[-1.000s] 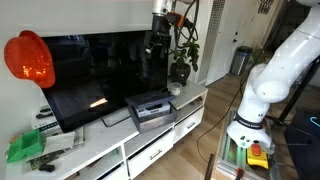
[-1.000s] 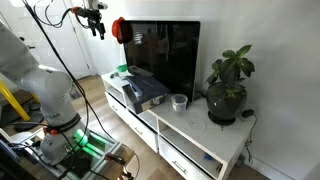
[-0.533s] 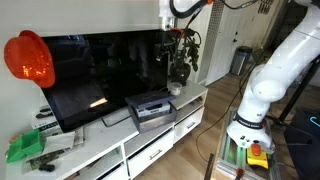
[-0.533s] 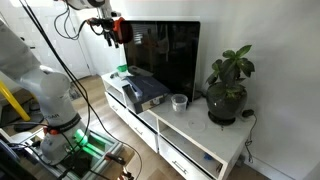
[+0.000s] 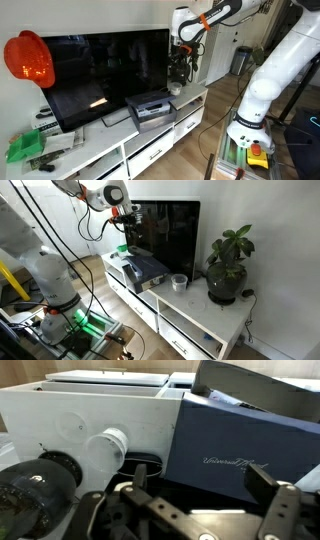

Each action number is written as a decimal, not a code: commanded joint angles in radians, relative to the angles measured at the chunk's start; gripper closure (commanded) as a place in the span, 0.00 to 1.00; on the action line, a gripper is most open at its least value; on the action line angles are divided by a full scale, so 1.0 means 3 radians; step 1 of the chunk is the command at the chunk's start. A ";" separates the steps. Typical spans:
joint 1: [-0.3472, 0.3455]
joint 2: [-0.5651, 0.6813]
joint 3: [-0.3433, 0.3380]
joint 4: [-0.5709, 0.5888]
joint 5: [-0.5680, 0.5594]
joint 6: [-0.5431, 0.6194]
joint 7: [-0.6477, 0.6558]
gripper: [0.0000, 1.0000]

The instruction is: Pour the sunglasses from the cup and put them back into the cup then close the cup with the cup lid

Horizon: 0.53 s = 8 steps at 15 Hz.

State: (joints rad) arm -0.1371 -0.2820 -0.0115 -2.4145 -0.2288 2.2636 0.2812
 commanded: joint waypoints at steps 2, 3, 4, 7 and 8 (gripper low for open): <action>0.0015 0.0006 -0.0006 0.0010 0.0002 -0.0009 -0.0003 0.00; 0.0023 0.0006 0.0003 0.0016 0.0003 -0.0010 -0.0003 0.00; 0.0028 0.0006 0.0006 0.0020 0.0003 -0.0011 -0.0003 0.00; -0.0137 0.0242 0.0027 0.0140 -0.0222 -0.0103 0.0401 0.00; -0.0220 0.0339 -0.0018 0.0128 -0.0343 0.0051 0.0530 0.00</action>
State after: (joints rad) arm -0.1425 -0.2670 -0.0092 -2.4062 -0.2417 2.2554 0.3180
